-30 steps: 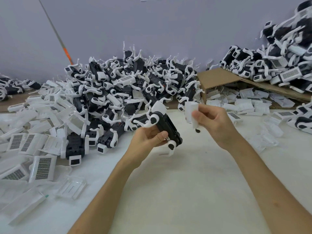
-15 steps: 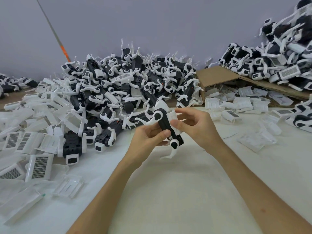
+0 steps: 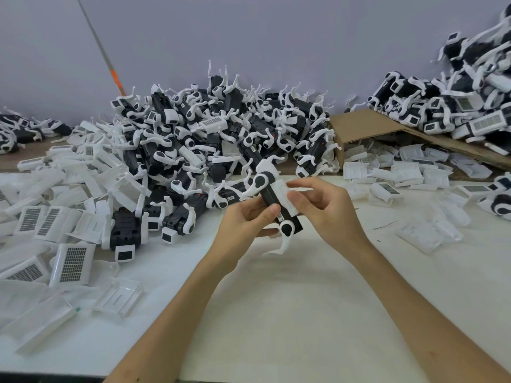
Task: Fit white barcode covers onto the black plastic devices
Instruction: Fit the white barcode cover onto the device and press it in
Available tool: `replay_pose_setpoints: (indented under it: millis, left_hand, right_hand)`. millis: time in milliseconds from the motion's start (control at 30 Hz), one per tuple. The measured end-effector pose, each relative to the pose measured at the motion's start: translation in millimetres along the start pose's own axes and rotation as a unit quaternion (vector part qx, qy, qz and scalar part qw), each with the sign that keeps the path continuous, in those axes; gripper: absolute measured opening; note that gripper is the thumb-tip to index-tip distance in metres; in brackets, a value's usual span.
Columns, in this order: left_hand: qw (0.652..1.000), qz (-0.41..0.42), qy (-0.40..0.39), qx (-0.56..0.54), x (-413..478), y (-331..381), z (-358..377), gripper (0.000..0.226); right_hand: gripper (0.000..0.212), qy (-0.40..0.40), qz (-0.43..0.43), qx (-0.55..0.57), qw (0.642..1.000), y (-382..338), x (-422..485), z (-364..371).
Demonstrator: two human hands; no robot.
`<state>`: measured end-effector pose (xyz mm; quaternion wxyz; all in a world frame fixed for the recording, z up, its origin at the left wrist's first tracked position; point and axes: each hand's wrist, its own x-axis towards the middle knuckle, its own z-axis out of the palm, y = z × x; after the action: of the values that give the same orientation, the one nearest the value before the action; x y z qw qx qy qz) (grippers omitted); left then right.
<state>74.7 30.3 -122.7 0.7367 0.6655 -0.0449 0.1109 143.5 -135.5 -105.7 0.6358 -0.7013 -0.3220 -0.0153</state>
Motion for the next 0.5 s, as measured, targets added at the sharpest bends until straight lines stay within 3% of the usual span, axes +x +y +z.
replay_pose_setpoints:
  millis: [100,267,500]
  left_hand:
    - [1.000,-0.003,0.018,-0.001,1.3,-1.7,-2.1,0.033]
    - [1.000,-0.006,0.025,-0.008,2.0,-2.7,-2.3,0.014]
    - [1.000,-0.004,0.028,-0.008,2.1,-2.3,-2.9,0.018]
  right_hand:
    - [0.034,-0.070,0.009,0.025,0.997,0.1,1.2,-5.8]
    - [0.029,-0.016,-0.015,0.022,1.000,1.8,-0.3,2.1]
    - [0.022,0.004,-0.028,0.036,0.999,0.8,-0.8,6.6]
